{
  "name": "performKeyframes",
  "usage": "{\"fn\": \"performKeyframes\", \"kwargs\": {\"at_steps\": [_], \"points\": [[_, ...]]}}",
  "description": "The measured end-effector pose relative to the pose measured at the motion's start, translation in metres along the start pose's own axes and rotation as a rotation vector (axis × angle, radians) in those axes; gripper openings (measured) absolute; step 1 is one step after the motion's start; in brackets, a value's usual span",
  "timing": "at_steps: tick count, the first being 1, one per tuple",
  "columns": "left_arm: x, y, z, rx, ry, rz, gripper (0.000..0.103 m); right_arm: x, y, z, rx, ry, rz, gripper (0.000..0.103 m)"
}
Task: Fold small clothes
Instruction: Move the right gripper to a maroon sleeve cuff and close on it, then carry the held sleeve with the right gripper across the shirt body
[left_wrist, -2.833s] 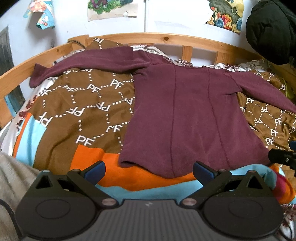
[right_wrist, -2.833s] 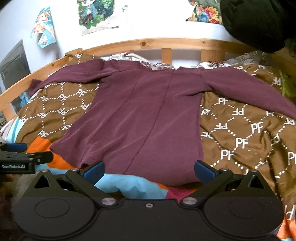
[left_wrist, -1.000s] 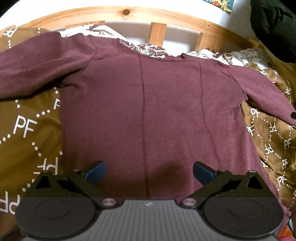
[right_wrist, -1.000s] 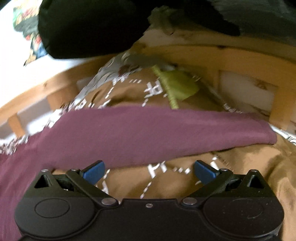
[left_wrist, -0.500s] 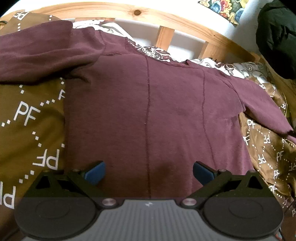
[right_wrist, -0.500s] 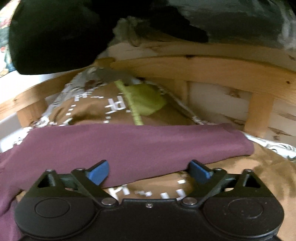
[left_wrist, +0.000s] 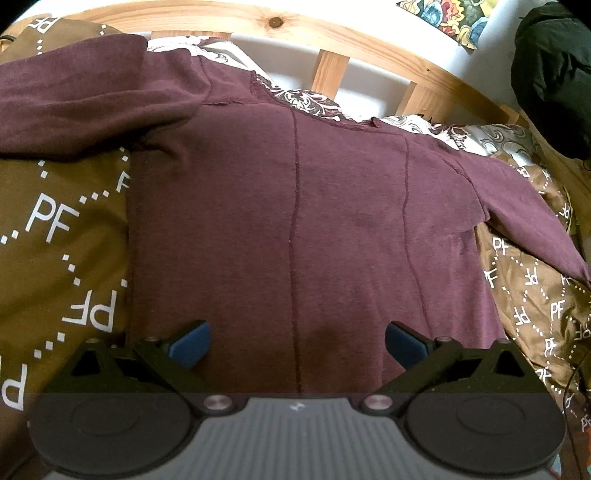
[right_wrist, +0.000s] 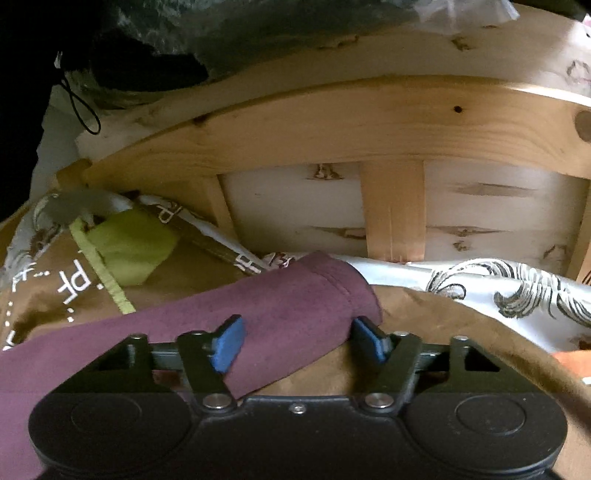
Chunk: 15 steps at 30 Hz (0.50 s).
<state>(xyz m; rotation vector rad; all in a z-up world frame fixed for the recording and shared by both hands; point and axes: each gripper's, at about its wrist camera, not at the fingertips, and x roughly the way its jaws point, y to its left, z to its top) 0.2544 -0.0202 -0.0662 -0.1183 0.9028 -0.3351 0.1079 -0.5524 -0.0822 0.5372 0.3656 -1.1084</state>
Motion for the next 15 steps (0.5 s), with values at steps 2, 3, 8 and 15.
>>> {"fn": "performKeyframes", "kwargs": {"at_steps": [2, 3, 8, 15], "points": [[-0.001, 0.001, 0.000, -0.001, -0.003, 0.000, 0.102, 0.001, 0.004, 0.001, -0.017, -0.007, -0.004, 0.029], [-0.002, 0.001, 0.001, -0.004, -0.004, -0.001, 0.102, 0.001, 0.008, 0.001, -0.038, -0.013, -0.001, 0.022], [-0.010, 0.003, 0.005, -0.021, -0.030, -0.006, 0.102, -0.023, 0.025, 0.003, -0.164, -0.133, 0.012, 0.004], [-0.028, 0.007, 0.015, -0.045, -0.087, 0.002, 0.102, -0.103, 0.085, -0.013, -0.479, -0.407, 0.171, 0.003]]}}
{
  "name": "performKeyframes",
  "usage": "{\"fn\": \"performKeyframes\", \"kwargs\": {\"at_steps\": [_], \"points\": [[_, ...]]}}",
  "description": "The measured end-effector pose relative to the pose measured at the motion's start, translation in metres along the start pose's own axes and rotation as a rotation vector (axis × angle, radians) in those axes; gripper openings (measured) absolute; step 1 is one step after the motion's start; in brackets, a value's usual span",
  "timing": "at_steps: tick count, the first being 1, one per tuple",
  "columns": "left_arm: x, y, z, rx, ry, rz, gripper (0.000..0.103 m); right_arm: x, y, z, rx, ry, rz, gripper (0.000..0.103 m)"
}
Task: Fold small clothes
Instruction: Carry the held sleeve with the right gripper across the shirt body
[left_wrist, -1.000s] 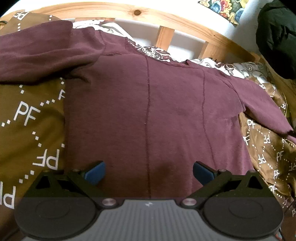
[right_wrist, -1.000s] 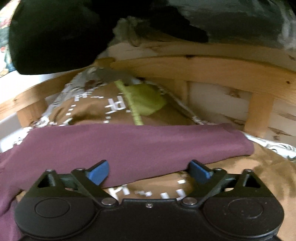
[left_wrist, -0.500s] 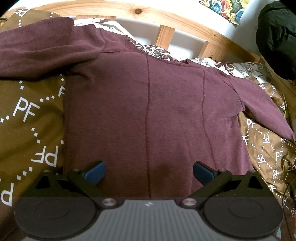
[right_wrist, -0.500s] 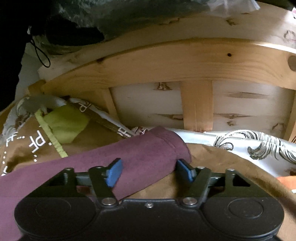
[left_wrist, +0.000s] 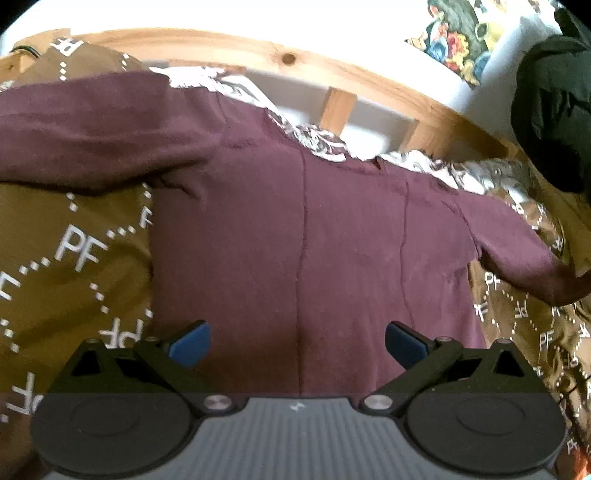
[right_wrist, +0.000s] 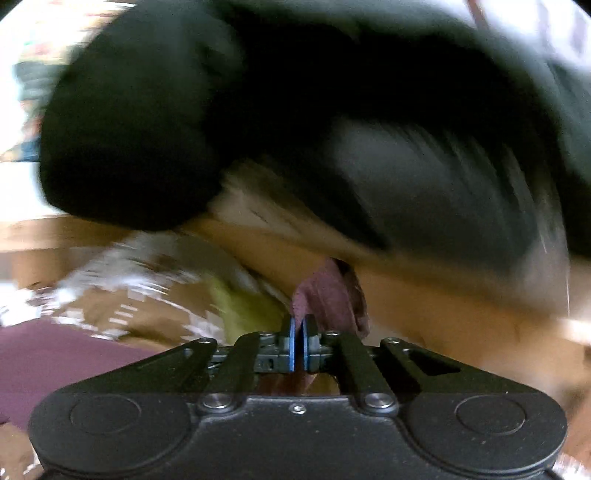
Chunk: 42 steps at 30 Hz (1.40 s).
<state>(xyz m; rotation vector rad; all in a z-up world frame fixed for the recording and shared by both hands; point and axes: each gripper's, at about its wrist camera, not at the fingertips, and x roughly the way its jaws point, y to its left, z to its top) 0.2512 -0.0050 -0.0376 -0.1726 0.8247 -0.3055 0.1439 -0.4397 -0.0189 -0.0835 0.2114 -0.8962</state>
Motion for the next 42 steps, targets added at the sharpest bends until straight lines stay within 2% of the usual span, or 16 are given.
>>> {"fn": "performKeyframes", "kwargs": {"at_steps": [4, 8, 12, 16, 22, 25, 28, 33, 35, 37, 39, 41, 42], "points": [[-0.011, 0.005, 0.006, -0.019, -0.050, 0.026, 0.102, -0.045, 0.051, 0.024, -0.140, -0.162, 0.150, 0.003], [-0.021, 0.013, 0.011, -0.050, -0.109, 0.039, 0.102, -0.097, 0.102, 0.037, -0.256, -0.318, 0.335, 0.003], [-0.028, 0.022, 0.015, -0.094, -0.158, 0.049, 0.102, -0.146, 0.147, 0.035, -0.353, -0.413, 0.517, 0.003], [-0.036, 0.032, 0.018, -0.149, -0.213, 0.049, 0.102, -0.194, 0.177, 0.016, -0.433, -0.468, 0.671, 0.002], [-0.045, 0.051, 0.024, -0.239, -0.271, 0.088, 0.102, -0.234, 0.209, -0.025, -0.542, -0.421, 0.875, 0.002], [-0.043, 0.056, 0.026, -0.263, -0.273, 0.103, 0.102, -0.248, 0.213, -0.051, -0.599, -0.398, 0.935, 0.002], [-0.039, 0.057, 0.025, -0.265, -0.265, 0.105, 0.102, -0.255, 0.217, -0.075, -0.650, -0.338, 1.002, 0.003], [-0.033, 0.056, 0.022, -0.243, -0.245, 0.106, 0.102, -0.258, 0.219, -0.095, -0.722, -0.232, 1.116, 0.006], [-0.031, 0.055, 0.022, -0.233, -0.237, 0.105, 0.102, -0.258, 0.217, -0.098, -0.739, -0.192, 1.157, 0.015], [-0.029, 0.054, 0.021, -0.225, -0.232, 0.106, 0.102, -0.259, 0.213, -0.099, -0.752, -0.151, 1.191, 0.019], [-0.028, 0.053, 0.020, -0.219, -0.223, 0.103, 0.102, -0.259, 0.208, -0.099, -0.765, -0.120, 1.228, 0.029], [-0.026, 0.052, 0.020, -0.211, -0.208, 0.098, 0.102, -0.259, 0.199, -0.094, -0.747, -0.096, 1.264, 0.049], [-0.025, 0.051, 0.020, -0.205, -0.200, 0.097, 0.102, -0.258, 0.194, -0.090, -0.730, -0.079, 1.293, 0.054]]}}
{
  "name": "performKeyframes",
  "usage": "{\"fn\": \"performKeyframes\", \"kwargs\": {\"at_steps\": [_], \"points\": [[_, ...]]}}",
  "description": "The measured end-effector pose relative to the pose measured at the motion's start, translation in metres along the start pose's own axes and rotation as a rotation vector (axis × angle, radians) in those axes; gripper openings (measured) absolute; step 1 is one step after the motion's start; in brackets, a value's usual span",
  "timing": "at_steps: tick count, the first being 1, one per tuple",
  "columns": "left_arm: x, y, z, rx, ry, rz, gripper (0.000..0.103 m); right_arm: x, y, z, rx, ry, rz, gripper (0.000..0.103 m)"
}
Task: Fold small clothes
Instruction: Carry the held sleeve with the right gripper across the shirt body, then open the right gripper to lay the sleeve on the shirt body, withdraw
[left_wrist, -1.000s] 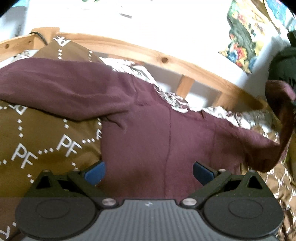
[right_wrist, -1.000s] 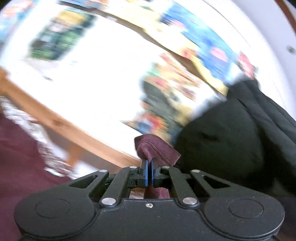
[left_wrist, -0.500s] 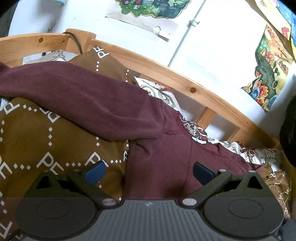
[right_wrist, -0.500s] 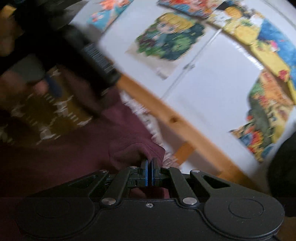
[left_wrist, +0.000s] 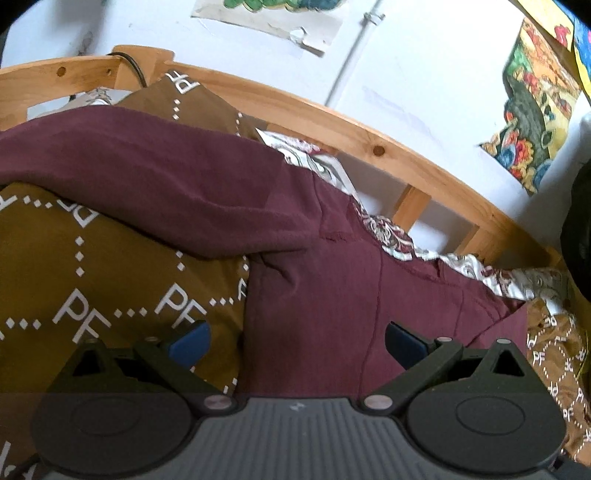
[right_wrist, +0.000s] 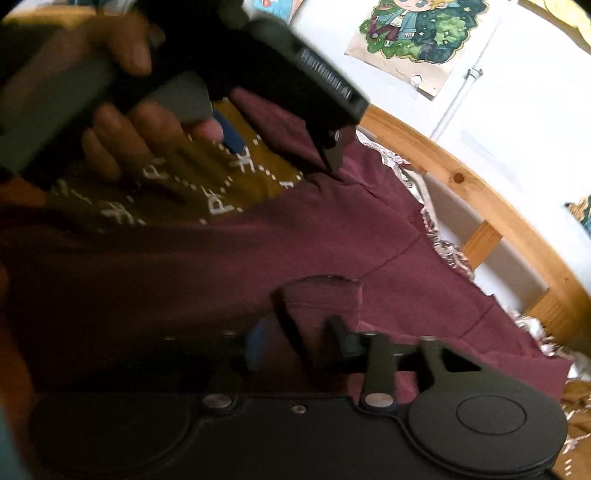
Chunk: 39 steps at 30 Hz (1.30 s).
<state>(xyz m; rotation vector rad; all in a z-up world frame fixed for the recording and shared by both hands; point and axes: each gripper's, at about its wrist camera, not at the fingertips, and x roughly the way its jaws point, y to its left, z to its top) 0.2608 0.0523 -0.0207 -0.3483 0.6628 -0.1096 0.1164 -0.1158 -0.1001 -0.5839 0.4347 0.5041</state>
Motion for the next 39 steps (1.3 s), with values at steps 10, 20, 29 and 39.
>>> {"fn": "performKeyframes", "kwargs": {"at_steps": [10, 20, 29, 39], "points": [[0.003, -0.005, -0.006, 0.022, 0.013, 0.011, 0.102, 0.001, -0.043, 0.001, 0.207, -0.007, 0.028, 0.074], [0.001, -0.005, -0.006, 0.024, 0.005, 0.001, 0.102, 0.005, -0.044, 0.009, 0.214, -0.056, -0.029, 0.006], [0.005, -0.018, -0.018, 0.101, 0.060, 0.001, 0.102, -0.005, -0.011, -0.012, 0.080, 0.109, 0.145, 0.040], [0.025, -0.044, -0.053, 0.283, 0.243, -0.035, 0.102, -0.038, -0.124, -0.053, 0.478, 0.137, -0.144, 0.078]]}}
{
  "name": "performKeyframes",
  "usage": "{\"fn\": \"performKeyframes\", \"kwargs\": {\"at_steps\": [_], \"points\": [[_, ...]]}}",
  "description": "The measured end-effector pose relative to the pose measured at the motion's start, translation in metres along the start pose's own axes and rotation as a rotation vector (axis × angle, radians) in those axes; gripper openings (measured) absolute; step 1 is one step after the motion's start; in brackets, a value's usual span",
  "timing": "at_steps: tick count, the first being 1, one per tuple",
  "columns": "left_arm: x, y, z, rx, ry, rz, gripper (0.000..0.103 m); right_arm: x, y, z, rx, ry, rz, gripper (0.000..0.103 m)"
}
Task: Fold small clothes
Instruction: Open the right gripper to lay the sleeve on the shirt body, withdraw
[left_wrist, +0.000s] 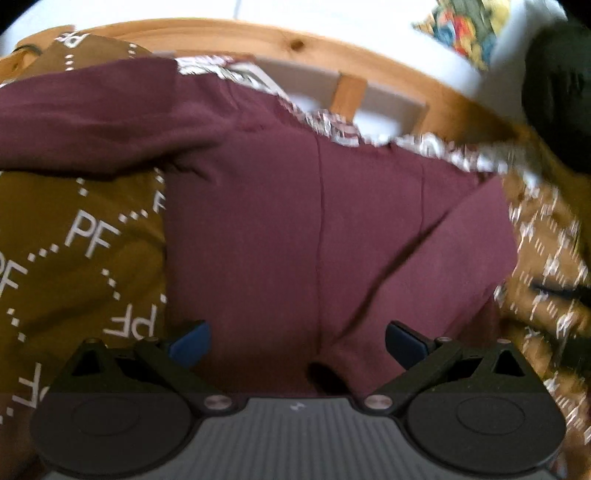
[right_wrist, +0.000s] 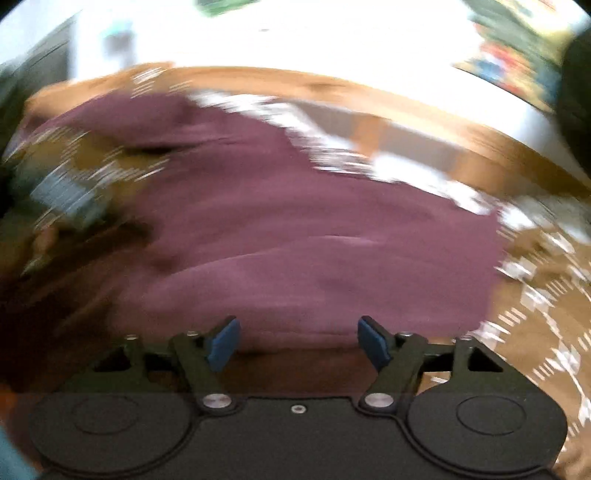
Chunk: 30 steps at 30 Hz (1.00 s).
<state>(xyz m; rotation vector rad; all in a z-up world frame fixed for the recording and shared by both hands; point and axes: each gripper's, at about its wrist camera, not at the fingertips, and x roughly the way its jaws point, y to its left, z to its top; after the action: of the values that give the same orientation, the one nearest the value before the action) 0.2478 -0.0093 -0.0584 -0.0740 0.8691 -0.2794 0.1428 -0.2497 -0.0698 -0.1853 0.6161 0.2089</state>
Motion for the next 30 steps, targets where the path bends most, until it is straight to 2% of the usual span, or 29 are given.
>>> {"fn": "performKeyframes", "kwargs": {"at_steps": [2, 5, 8, 12, 14, 15, 17, 18, 19, 22, 27, 30], "points": [[0.008, -0.009, -0.006, 0.063, 0.021, 0.053, 0.102, 0.001, -0.035, 0.004, 0.126, -0.017, -0.067, 0.082], [0.016, -0.019, -0.013, 0.153, 0.033, 0.116, 0.102, 0.015, -0.077, 0.008, 0.252, -0.036, -0.141, 0.082], [0.021, -0.025, -0.017, 0.208, 0.033, 0.152, 0.102, 0.038, -0.112, 0.010, 0.378, -0.006, -0.195, 0.082], [0.022, -0.027, -0.020, 0.233, 0.030, 0.160, 0.102, 0.064, -0.138, 0.012, 0.422, -0.003, -0.242, 0.074], [0.019, -0.027, -0.021, 0.237, 0.029, 0.157, 0.102, 0.070, -0.143, 0.015, 0.413, 0.003, -0.234, 0.054], [0.019, -0.026, -0.022, 0.239, 0.028, 0.155, 0.102, 0.076, -0.144, 0.018, 0.412, 0.004, -0.227, 0.049], [0.019, -0.024, -0.020, 0.234, 0.024, 0.147, 0.102, 0.079, -0.143, 0.024, 0.402, -0.002, -0.217, 0.020], [0.018, -0.022, -0.020, 0.225, 0.019, 0.138, 0.102, 0.078, -0.141, 0.025, 0.382, -0.011, -0.232, 0.011], [0.018, -0.021, -0.018, 0.216, 0.015, 0.129, 0.102, 0.076, -0.139, 0.028, 0.361, -0.027, -0.252, 0.007], [0.019, -0.020, -0.017, 0.202, 0.019, 0.119, 0.102, 0.068, -0.136, 0.030, 0.341, -0.068, -0.285, 0.006], [0.023, -0.026, -0.020, 0.257, 0.027, 0.155, 0.102, 0.075, -0.143, 0.021, 0.371, -0.031, -0.304, 0.008], [0.023, -0.026, -0.020, 0.265, 0.028, 0.158, 0.102, 0.077, -0.142, 0.020, 0.377, -0.024, -0.327, 0.023]]}}
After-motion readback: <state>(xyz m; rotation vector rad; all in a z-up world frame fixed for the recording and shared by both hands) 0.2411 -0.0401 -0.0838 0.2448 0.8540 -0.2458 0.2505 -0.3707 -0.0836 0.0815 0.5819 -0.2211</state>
